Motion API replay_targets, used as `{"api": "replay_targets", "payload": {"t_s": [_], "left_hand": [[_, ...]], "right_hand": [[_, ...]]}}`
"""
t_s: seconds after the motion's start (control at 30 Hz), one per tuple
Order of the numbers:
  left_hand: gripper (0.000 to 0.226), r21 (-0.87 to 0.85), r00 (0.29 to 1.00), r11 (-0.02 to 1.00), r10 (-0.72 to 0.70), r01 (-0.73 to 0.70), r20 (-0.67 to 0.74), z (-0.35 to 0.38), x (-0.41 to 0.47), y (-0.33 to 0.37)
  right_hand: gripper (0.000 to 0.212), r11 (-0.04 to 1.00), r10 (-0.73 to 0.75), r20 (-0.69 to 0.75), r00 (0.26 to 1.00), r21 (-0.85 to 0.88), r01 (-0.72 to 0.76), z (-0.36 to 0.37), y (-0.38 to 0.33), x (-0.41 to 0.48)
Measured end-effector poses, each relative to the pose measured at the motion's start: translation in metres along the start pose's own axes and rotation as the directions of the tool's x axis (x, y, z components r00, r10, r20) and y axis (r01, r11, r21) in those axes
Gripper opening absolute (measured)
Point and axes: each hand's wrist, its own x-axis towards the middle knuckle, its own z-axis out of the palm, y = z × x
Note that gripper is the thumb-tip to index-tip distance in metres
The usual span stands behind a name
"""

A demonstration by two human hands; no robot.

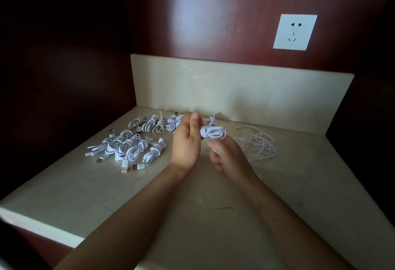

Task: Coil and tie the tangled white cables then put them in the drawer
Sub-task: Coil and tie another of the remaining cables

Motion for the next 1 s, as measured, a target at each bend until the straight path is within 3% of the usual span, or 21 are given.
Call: {"api": "replay_targets", "payload": {"t_s": [0.07,0.17,0.3,0.4,0.63,0.8,0.9,1.0], "left_hand": [[0.035,0.111,0.998,0.991,0.068,-0.069,0.019,-0.001,-0.003,0.001],[0.039,0.210,0.992,0.971,0.103,-0.115,0.070,0.000,-0.008,0.006],[0.053,0.050,0.963,0.993,0.088,-0.104,0.255,0.004,-0.009,0.001],[0.035,-0.130,0.903,0.991,0.024,0.036,0.428,0.005,-0.009,0.009],[0.022,-0.180,0.803,0.976,0.005,0.127,0.595,0.000,-0.002,0.016],[0.015,-0.227,0.793,0.935,-0.086,0.274,0.603,0.004,-0.007,0.012],[0.015,-0.237,0.806,0.927,-0.104,0.291,0.583,0.006,-0.008,0.013],[0.015,-0.268,0.818,0.877,-0.207,0.398,0.537,0.004,-0.004,0.011]], "right_hand": [[0.040,0.996,0.079,-0.005,0.997,0.048,-0.079,-0.004,-0.007,-0.001],[0.042,0.996,0.075,-0.062,0.995,0.061,-0.071,-0.009,-0.011,-0.004],[0.034,0.995,-0.021,-0.140,0.990,0.092,0.034,-0.017,-0.005,-0.003],[0.035,0.998,-0.062,-0.199,0.978,-0.039,0.056,-0.028,0.005,0.004],[0.043,0.988,-0.074,-0.224,0.972,-0.146,0.042,-0.049,0.005,0.011],[0.039,0.982,-0.076,-0.301,0.951,-0.189,0.019,-0.049,0.009,0.013],[0.038,0.992,-0.023,-0.305,0.952,-0.123,-0.015,-0.047,0.008,0.013],[0.028,0.999,0.041,-0.270,0.962,0.030,-0.035,-0.043,0.004,0.009]]}}
